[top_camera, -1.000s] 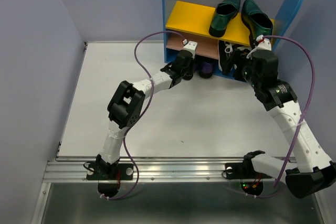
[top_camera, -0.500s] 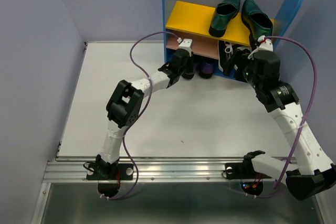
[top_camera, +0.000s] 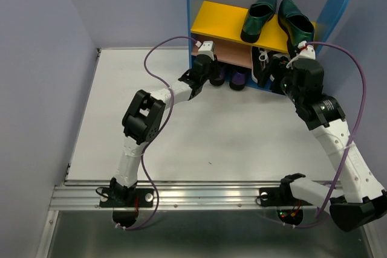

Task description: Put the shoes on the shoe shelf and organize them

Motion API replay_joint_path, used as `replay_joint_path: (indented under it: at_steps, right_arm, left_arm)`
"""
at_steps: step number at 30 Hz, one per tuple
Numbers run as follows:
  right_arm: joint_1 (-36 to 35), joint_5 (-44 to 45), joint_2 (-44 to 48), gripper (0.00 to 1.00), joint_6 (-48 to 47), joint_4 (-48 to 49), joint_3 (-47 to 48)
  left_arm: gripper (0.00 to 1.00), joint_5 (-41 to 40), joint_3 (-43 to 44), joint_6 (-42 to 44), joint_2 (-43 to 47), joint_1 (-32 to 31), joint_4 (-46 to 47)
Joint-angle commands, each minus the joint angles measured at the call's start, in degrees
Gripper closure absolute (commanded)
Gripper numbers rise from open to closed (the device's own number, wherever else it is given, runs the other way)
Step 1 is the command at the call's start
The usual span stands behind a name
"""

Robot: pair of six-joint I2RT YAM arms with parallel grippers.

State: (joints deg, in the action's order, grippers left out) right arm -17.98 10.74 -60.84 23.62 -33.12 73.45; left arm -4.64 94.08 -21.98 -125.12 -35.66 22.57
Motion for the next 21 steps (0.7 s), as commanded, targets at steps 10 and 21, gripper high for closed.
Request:
replay_joint_path:
  at_steps: [10,21]
  right_arm:
    - [0.22,0.24,0.81,0.13,-0.06,-0.19,3.37]
    - [0.22,0.86,-0.33,0.13,-0.68,-0.45,5.74]
  left_arm:
    - [1.00,2.18,-1.44,-0.35,-1.62,0.77,6.00]
    - [0.45,0.17,-2.33,3.07,0.14,0.33,2.40]
